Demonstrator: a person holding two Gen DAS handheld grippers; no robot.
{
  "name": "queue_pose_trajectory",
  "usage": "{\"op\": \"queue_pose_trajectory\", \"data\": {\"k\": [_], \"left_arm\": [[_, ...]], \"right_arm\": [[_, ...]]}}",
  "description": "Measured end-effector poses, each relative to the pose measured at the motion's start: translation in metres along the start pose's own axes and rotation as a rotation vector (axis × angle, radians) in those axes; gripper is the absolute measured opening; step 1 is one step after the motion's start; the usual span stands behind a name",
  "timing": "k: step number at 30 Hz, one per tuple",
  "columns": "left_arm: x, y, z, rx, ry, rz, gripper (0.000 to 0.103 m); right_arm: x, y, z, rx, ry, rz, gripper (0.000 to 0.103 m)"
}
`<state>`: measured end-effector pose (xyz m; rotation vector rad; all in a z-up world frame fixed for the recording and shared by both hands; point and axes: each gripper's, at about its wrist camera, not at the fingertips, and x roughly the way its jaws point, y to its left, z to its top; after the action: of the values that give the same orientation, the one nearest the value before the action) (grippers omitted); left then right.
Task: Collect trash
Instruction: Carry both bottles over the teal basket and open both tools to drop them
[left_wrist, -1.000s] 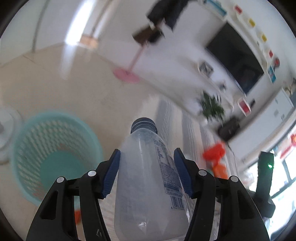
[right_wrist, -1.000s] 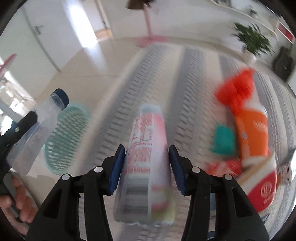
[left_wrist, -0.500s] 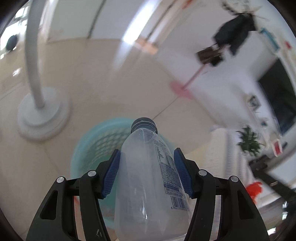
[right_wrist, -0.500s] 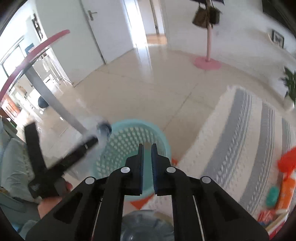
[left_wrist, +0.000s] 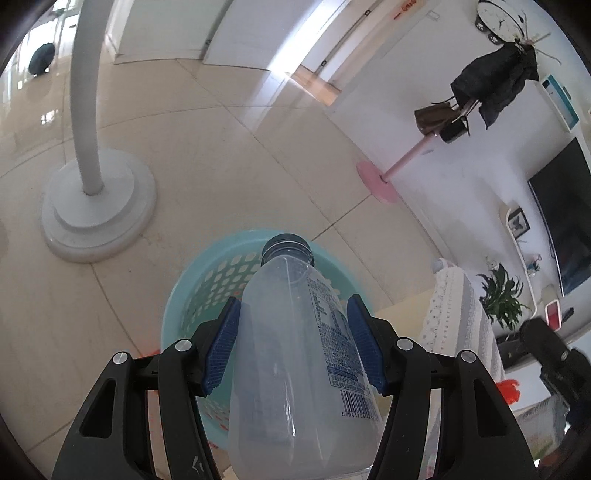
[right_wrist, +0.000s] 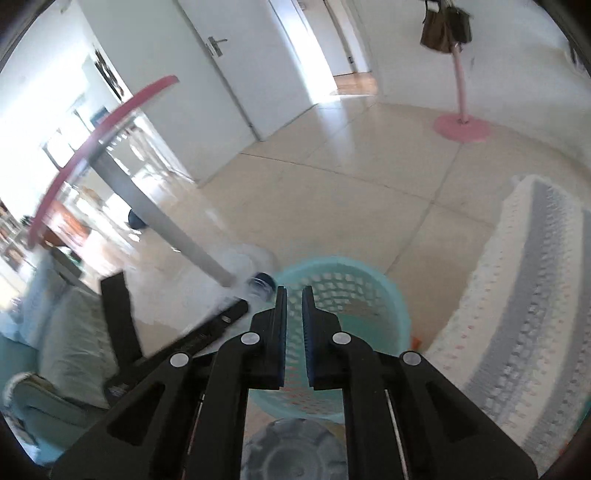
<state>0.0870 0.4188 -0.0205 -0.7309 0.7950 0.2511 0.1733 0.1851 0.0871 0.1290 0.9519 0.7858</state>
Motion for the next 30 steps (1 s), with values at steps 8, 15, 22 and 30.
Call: {"op": "queue_pose_trajectory", "data": {"k": [8, 15, 22, 30], "left_arm": [[0.009, 0.003, 0.001, -0.015, 0.018, 0.02, 0.058], [0.037, 0.009, -0.005, 0.029, 0.102, 0.078, 0.057], [0.047, 0.009, -0.009, 0.033, 0.169, 0.07, 0.073], [0.01, -0.047, -0.019, 0.098, 0.089, -0.066, 0.074]], "right_arm": [[-0.02, 0.001, 0.0, 0.007, -0.059, 0.104, 0.021], [-0.036, -0.018, -0.007, 0.066, -0.1, 0.09, 0.043], [-0.051, -0.032, -0.02, 0.087, -0.089, 0.088, 0.044], [-0.112, -0.034, -0.044, 0.016, -0.171, -0.056, 0.051]]}}
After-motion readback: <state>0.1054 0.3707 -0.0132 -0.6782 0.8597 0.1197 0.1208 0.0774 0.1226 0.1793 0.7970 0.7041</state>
